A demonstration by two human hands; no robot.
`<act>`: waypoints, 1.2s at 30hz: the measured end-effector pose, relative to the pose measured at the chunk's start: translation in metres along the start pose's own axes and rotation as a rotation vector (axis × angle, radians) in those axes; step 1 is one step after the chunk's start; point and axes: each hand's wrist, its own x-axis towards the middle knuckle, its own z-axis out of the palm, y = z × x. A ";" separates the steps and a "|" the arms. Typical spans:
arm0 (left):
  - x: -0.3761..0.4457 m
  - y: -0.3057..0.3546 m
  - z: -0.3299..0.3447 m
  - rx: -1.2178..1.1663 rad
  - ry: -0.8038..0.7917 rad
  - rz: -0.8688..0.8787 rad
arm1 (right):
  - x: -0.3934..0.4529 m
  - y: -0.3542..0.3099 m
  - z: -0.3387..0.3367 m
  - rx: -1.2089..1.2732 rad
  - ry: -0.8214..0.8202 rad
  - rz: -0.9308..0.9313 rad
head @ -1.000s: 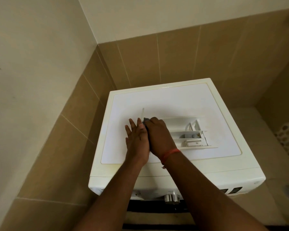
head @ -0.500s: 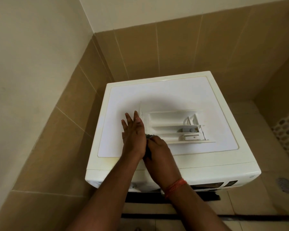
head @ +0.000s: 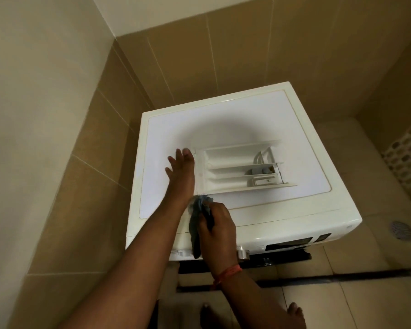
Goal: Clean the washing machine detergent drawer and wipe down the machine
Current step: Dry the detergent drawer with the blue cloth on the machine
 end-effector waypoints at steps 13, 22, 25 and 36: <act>0.012 0.009 0.010 0.264 0.063 -0.055 | 0.012 -0.002 0.009 0.092 -0.125 0.036; 0.010 0.011 0.013 0.306 0.105 -0.048 | 0.012 -0.005 0.002 0.143 -0.163 0.152; 0.010 0.011 0.013 0.293 0.102 -0.054 | 0.020 -0.010 0.004 0.153 -0.122 0.173; 0.009 0.012 0.011 0.192 0.075 -0.108 | 0.016 -0.008 0.000 0.204 -0.199 0.180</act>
